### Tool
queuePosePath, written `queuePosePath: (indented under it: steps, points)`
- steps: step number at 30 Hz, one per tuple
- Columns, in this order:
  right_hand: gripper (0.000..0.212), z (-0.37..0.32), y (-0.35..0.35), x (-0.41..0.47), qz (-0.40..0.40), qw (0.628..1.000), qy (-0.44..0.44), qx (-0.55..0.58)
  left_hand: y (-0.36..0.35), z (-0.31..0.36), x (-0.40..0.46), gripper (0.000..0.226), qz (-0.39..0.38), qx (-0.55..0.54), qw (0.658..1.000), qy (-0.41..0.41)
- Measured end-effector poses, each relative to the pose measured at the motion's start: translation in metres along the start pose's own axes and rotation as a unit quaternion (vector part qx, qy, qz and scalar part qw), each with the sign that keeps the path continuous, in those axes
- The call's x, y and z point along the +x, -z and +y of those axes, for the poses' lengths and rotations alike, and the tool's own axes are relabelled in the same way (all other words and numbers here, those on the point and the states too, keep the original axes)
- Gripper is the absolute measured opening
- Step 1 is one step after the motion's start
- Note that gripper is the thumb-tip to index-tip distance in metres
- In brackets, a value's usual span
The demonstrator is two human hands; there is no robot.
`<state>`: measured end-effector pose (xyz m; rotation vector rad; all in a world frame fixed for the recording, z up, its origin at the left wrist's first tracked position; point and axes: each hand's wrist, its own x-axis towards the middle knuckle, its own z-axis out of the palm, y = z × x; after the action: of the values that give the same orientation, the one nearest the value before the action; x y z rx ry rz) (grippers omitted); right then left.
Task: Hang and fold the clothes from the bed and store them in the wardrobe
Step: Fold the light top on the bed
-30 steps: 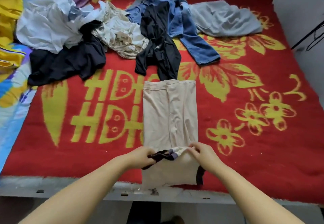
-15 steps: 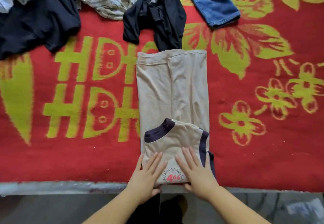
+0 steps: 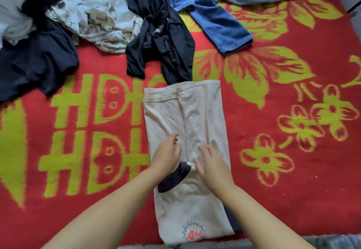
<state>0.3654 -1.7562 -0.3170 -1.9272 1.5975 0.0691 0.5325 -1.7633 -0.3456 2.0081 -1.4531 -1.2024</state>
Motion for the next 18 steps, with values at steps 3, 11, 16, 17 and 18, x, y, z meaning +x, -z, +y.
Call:
queuePosePath:
  steps: [3, 11, 16, 17, 18]
  points:
    - [0.061, -0.017, -0.004, 0.033, -0.030, 0.997, -0.058, 0.030, 0.001, 0.030, 0.071, 0.045, -0.033, -0.206, 0.971, 0.118]
    - [0.071, -0.003, -0.022, 0.038, 0.024, 0.989, -0.133, 0.060, -0.031, 0.097, 0.180, 0.038, -0.032, -0.196, 0.978, 0.071]
    - [0.062, 0.016, -0.012, 0.022, 0.131, 0.980, -0.124, 0.088, -0.056, 0.113, 0.169, 0.062, -0.207, -0.304, 0.927, 0.073]
    - [0.061, 0.017, -0.007, 0.022, 0.141, 0.981, -0.106, 0.084, -0.052, 0.110, 0.167, 0.054, -0.175, -0.326, 0.926, 0.072]
    - [0.061, 0.018, -0.003, 0.023, 0.140, 0.984, -0.077, 0.075, -0.046, 0.104, 0.163, 0.045, -0.124, -0.336, 0.931, 0.066]
